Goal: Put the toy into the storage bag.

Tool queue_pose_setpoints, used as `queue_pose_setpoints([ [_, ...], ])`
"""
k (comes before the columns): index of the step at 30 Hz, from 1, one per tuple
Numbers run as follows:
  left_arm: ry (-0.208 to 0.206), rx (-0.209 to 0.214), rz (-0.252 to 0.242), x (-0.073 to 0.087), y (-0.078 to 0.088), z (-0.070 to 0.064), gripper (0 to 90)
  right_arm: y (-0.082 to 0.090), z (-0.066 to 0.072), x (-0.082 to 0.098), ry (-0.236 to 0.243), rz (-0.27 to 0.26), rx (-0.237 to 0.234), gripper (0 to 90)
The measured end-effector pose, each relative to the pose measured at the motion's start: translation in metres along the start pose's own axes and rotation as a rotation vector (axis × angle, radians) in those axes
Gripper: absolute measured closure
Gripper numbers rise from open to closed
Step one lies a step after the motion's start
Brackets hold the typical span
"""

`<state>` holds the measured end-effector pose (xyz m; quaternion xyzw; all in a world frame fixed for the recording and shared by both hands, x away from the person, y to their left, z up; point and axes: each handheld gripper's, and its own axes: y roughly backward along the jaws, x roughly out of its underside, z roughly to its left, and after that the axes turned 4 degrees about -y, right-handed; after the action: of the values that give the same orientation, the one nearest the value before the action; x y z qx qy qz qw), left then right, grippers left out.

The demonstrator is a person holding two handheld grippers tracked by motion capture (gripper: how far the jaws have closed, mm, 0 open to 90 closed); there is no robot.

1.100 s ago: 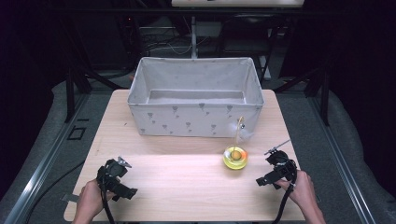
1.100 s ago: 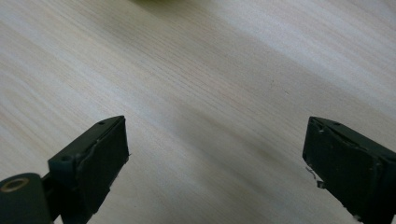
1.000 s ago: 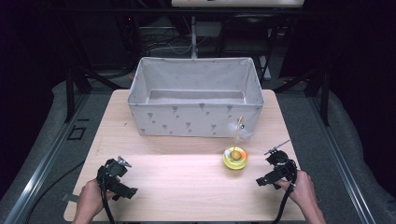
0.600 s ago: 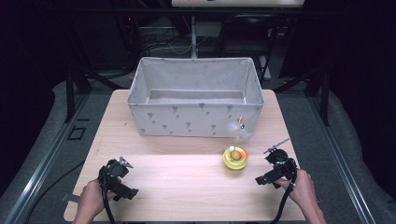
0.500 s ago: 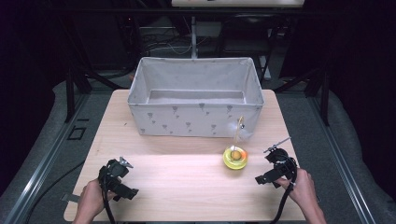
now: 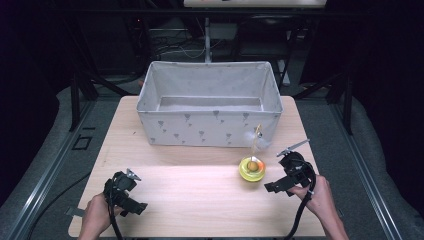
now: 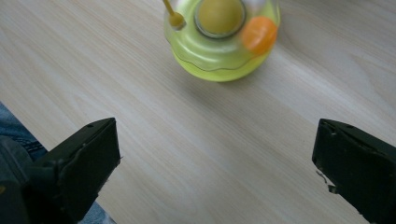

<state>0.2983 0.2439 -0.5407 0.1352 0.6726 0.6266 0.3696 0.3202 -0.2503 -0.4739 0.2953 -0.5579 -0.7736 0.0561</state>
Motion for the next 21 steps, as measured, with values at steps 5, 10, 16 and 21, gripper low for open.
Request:
queue_pose_setpoints([
  [5, -0.004, 0.003, 0.003, 0.000, -0.001, -0.001, 1.2, 0.003, 0.005, -0.012, 0.011, 0.022, -0.021, 0.3],
  [10, -0.002, 0.003, 0.002, 0.000, -0.001, -0.001, 1.1, 0.007, 0.010, -0.028, 0.056, 0.036, -0.015, 0.0],
  [16, -0.007, 0.002, 0.005, 0.000, -0.001, -0.002, 1.1, 0.017, 0.021, -0.048, 0.095, 0.015, -0.033, 0.0],
  [21, -0.006, 0.006, 0.002, 0.000, -0.001, -0.002, 1.2, 0.020, 0.027, -0.064, 0.106, -0.001, -0.035, 0.9],
])
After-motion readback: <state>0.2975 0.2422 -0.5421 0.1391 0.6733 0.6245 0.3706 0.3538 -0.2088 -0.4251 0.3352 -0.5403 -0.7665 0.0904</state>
